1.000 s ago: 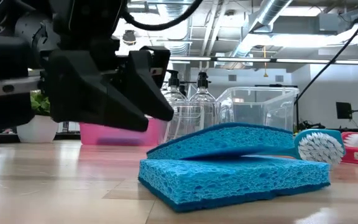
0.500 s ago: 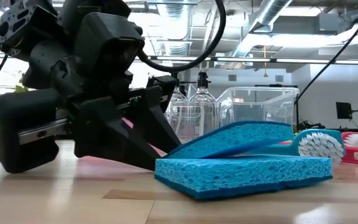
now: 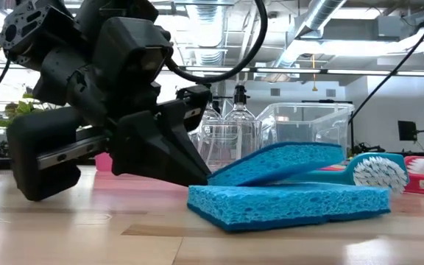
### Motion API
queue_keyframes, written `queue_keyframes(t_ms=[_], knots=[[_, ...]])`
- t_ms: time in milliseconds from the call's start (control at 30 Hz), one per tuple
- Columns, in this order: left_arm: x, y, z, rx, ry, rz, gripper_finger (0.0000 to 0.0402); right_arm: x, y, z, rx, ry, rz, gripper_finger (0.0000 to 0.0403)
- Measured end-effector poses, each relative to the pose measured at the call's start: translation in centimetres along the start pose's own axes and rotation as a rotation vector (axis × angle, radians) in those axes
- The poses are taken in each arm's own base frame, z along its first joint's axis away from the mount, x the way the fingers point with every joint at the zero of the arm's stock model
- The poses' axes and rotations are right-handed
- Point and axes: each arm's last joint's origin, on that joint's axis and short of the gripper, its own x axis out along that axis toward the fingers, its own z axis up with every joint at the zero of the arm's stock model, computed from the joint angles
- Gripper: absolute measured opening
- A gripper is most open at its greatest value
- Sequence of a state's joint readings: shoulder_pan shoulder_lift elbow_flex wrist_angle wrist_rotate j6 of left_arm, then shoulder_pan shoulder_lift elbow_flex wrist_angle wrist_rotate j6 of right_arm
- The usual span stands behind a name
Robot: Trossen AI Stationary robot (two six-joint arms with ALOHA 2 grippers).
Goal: Pick & Place Kitchen Sink Supplies
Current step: Put the blue sponge into the pink bin
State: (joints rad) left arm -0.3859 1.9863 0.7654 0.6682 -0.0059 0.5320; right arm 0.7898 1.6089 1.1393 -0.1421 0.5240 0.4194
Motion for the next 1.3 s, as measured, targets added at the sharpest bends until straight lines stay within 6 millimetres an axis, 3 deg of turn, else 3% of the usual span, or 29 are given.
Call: queue_keyframes(t_ms=[300,467,733,833,1000,1300], knots=[[-0.2,0.0,0.3,-0.001,0.003,0.03,0.0008,0.0,0.0,0.0,0.0,0.0,0.0,0.0337],[-1.2,0.3,2.2,0.006,-0.025,0.104,0.0008,0.0,0.0,0.0,-0.001,0.001,-0.001,0.0337],[-5.6,-0.9,7.6,0.033,-0.231,0.089,0.0008,0.0,0.0,0.0,-0.002,0.002,-0.001,0.0337],[-7.7,-1.9,8.6,0.047,-0.294,0.07,0.0008,0.0,0.0,0.0,-0.002,0.003,-0.002,0.0337],[-10.3,-2.4,8.1,0.047,-0.304,0.1,0.0008,0.0,0.0,0.0,-0.002,0.003,-0.002,0.0337],[-12.4,-2.3,6.0,-0.004,-0.212,0.269,0.0008,0.1,-0.2,0.0,-0.001,0.003,-0.01,0.0337]])
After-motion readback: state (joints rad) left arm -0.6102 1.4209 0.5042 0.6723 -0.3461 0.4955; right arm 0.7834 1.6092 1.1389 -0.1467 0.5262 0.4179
